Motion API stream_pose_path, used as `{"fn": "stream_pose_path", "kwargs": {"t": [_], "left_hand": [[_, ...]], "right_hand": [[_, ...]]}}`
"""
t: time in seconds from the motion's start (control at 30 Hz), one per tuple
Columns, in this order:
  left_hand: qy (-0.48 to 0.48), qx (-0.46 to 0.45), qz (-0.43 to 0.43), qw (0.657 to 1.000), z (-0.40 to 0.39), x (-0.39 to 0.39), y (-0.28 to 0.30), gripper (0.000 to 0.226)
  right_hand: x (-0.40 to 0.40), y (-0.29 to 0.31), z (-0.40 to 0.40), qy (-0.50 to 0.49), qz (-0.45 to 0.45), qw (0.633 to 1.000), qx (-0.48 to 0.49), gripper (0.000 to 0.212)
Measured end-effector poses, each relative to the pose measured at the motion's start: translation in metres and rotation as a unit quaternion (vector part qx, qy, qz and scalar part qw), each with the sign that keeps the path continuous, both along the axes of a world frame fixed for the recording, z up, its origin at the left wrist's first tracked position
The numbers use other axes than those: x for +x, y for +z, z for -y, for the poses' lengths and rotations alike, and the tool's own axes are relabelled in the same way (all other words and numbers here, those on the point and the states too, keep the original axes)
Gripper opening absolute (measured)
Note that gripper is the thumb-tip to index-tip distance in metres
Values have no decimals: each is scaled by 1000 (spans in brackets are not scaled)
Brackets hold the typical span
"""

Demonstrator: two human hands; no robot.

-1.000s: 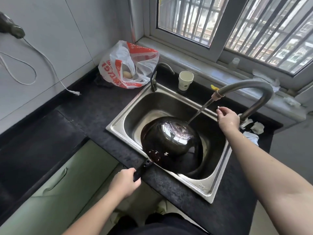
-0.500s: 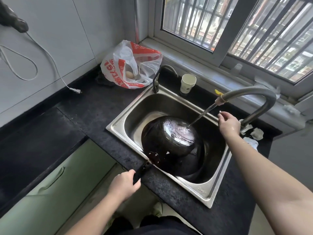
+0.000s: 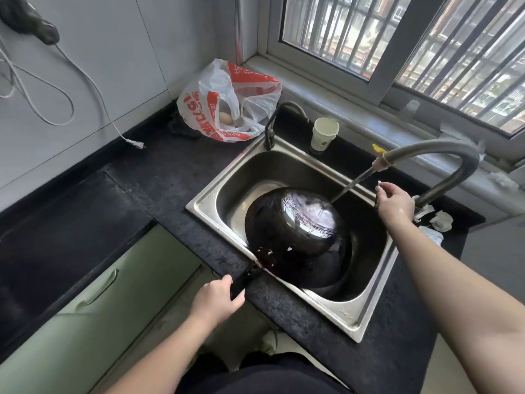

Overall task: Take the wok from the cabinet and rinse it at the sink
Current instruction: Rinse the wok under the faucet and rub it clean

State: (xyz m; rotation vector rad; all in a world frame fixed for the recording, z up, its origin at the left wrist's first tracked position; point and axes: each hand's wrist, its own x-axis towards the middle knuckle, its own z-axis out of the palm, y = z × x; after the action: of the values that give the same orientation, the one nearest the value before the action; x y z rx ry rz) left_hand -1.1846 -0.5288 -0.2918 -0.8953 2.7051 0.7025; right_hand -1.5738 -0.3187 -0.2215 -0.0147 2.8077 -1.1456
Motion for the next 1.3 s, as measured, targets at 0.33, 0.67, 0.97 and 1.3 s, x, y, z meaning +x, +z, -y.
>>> {"fn": "stream_pose_path", "kwargs": {"t": [0.33,0.67,0.97,1.3], "left_hand": [[28,33,-13,999,5,5,-3,37],[33,39,-16,999,3,3,-3,35],[-82,-143,-4,986,-13,3,0,45],[-34,-70,25,997,-6,3,11,38]], "right_hand": [[9,8,2,13,-4,1000,25,32],[11,11,3,7,-1,999,36,32],[12,13,4,-5,6,1000,28,30],[11,13,3,-3,3,1000,20,32]]}}
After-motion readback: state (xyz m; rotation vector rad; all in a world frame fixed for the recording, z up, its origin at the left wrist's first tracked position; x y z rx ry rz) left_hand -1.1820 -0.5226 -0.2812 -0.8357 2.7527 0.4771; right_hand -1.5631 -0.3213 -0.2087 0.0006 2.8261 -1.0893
